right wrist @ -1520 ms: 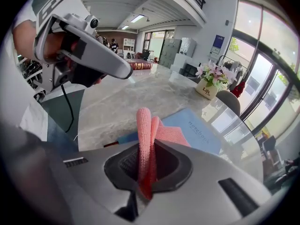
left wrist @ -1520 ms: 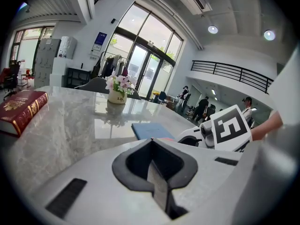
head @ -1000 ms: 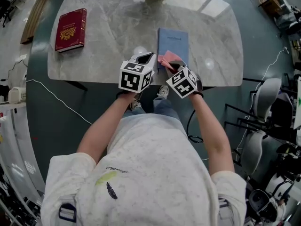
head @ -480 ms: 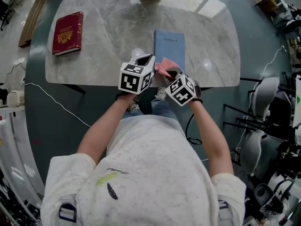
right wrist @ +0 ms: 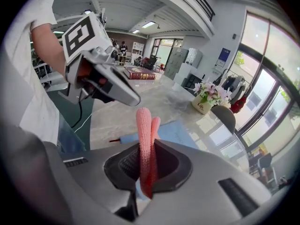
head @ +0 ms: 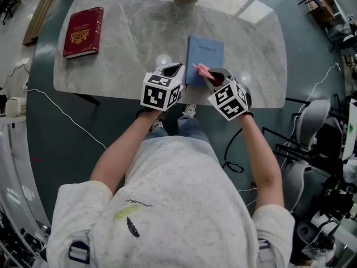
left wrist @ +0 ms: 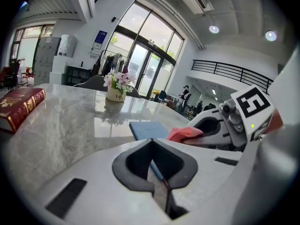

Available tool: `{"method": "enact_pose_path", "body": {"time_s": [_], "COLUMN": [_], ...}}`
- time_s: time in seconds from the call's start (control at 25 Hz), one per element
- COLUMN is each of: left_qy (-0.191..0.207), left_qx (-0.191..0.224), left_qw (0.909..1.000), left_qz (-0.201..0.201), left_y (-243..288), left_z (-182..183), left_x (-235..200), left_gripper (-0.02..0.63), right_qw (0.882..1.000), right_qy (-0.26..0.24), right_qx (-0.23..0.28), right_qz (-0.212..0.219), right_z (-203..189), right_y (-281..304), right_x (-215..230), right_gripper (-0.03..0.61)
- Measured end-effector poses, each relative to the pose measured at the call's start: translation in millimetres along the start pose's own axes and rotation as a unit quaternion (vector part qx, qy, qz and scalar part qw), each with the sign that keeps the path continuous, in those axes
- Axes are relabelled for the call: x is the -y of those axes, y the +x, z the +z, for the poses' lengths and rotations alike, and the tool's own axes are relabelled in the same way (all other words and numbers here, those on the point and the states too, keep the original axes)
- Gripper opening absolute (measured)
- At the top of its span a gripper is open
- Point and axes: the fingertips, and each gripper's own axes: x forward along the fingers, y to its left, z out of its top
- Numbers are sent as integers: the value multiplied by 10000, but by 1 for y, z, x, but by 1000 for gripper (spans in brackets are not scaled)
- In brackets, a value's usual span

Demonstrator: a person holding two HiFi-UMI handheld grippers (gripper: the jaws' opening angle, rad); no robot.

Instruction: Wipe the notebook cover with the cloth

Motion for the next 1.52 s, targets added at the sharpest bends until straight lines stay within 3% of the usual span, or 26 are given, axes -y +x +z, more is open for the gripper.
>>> {"method": "enact_pose_path", "body": {"time_s": [0.32, 0.76, 1.04, 1.52], "left_qy": [-117, -338, -402, -406], "left_qx": [-27, -53, -61, -124], "left_qw": [9998, 9980, 9971, 9967], "left_qz": [185, 530, 650, 687], "left_y": [-5, -11, -12, -22], "left_z": [-11, -22, -24, -36], "left_x": [-8, -22, -29, -33], "left_gripper": [6, 6, 6, 6], "right_qw": [9983, 9914, 9875, 9879], "right_qy": [-421, -1086, -1422, -1452], "right_qx": [99, -308, -588, -540], "right_qz": [-399, -668, -339, 59], "right_z": [39, 56, 50, 43], "right_y": [13, 86, 121, 121], "right_x": [69, 105, 81, 38], "right_gripper": [15, 15, 15, 15]}}
